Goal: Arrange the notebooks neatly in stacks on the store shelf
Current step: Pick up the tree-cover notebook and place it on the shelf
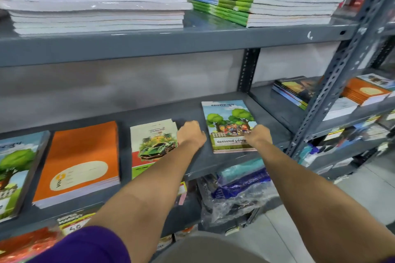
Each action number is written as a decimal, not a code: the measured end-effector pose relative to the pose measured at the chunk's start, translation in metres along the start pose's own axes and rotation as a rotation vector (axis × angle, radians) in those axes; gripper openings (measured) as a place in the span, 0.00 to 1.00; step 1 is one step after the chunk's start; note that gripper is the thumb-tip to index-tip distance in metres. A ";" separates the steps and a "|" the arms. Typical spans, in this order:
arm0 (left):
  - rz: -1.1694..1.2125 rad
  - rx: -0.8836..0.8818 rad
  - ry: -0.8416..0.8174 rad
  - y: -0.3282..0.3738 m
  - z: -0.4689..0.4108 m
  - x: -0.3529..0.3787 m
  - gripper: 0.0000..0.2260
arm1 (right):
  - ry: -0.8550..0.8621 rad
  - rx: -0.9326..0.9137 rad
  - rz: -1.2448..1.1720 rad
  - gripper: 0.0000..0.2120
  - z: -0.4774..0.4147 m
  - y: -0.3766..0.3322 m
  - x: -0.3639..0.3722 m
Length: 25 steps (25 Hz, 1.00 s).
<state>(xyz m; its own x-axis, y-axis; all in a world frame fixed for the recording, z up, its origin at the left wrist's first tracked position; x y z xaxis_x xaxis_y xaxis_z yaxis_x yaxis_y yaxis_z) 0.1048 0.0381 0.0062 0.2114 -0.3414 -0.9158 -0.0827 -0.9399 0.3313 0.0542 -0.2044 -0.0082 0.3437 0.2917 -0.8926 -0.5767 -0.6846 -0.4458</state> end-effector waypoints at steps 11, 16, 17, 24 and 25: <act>0.254 -0.251 -0.173 0.033 -0.002 0.049 0.14 | -0.065 0.203 -0.161 0.16 -0.027 0.041 0.004; 0.404 -0.251 -0.079 0.029 -0.004 0.023 0.16 | 0.097 0.162 -0.228 0.14 -0.015 0.025 -0.016; 0.429 -0.262 -0.068 0.024 -0.004 0.017 0.17 | 0.129 0.152 -0.242 0.14 -0.011 0.018 -0.021; 0.516 -0.332 0.051 -0.056 0.005 -0.041 0.17 | 0.170 0.052 -0.422 0.14 0.035 -0.063 -0.029; 0.521 -0.338 0.079 -0.076 0.009 -0.053 0.17 | 0.162 0.023 -0.438 0.14 0.050 -0.079 -0.025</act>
<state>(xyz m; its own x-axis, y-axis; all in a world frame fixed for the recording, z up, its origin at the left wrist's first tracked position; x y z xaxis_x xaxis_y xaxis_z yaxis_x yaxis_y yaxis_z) 0.0910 0.1280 0.0278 0.2989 -0.7427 -0.5992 0.1152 -0.5953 0.7952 0.0542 -0.1249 0.0462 0.6685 0.4407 -0.5992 -0.3672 -0.5050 -0.7811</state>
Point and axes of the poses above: each hand's wrist, its own z-axis away from the middle knuckle, its own x-axis out of the palm, y = z × x, the point moved 7 cm from there along -z, towards the middle knuckle, and after that the axes turned 12 degrees about y, right-handed, at the moved point
